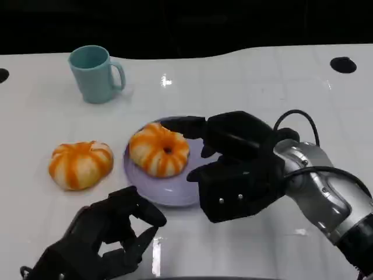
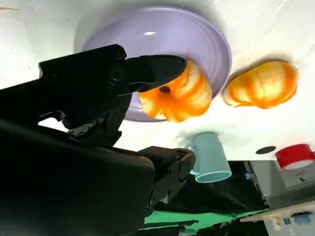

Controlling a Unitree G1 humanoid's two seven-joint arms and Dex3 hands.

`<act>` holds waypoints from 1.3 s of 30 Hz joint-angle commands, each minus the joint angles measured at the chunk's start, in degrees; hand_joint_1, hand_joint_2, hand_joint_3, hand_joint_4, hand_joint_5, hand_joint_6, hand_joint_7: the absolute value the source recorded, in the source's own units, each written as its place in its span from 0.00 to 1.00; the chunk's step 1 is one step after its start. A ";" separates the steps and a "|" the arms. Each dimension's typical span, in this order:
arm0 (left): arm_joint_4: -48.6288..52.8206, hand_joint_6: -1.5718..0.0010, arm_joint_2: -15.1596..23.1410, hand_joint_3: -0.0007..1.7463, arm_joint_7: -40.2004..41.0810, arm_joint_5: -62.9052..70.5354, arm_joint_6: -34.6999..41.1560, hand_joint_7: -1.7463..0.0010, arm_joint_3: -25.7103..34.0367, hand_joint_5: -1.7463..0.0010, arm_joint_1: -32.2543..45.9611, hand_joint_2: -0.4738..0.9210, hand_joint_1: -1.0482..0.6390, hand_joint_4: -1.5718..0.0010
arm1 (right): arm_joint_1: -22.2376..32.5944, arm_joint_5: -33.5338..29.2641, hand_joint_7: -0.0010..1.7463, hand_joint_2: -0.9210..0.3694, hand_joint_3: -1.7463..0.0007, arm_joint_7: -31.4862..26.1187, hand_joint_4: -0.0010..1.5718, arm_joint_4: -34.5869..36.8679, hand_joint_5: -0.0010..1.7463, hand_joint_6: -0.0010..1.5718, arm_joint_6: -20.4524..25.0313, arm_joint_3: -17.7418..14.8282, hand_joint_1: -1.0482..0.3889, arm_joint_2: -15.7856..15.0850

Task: Grasp the bread from the table and place it into the plate.

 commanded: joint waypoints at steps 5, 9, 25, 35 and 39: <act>0.12 0.60 0.60 0.41 0.59 0.48 0.11 0.26 0.23 0.00 -0.02 0.90 0.45 0.50 | 6.30 3.72 0.09 0.00 0.94 -5.74 0.66 -6.34 0.21 0.37 -4.93 -5.34 0.39 -2.00; 0.18 0.60 0.77 0.42 0.49 0.48 0.15 0.26 0.33 0.00 -0.12 0.89 0.45 0.50 | 9.63 6.86 0.08 0.00 0.96 -6.06 0.59 -9.69 0.35 0.45 -7.12 -8.22 0.45 -2.92; 0.72 0.60 1.05 0.41 0.12 -0.16 -0.09 0.26 0.78 0.00 -0.22 0.89 0.45 0.51 | 25.63 13.66 0.40 0.20 0.69 -8.58 0.56 -20.27 0.82 0.63 -14.85 -17.28 0.73 -7.46; 0.72 0.60 1.24 0.40 -0.24 -0.51 -0.30 0.26 1.10 0.00 -0.13 0.90 0.45 0.52 | 34.59 16.25 0.80 0.54 0.17 -6.24 0.60 -27.46 1.00 0.49 -14.78 -21.36 0.73 -10.92; 0.64 0.60 1.30 0.40 -0.31 -0.59 0.07 0.27 1.20 0.00 -0.18 0.90 0.45 0.52 | 38.21 15.79 0.82 0.53 0.17 -5.69 0.59 -31.14 1.00 0.47 -12.84 -22.22 0.76 -11.10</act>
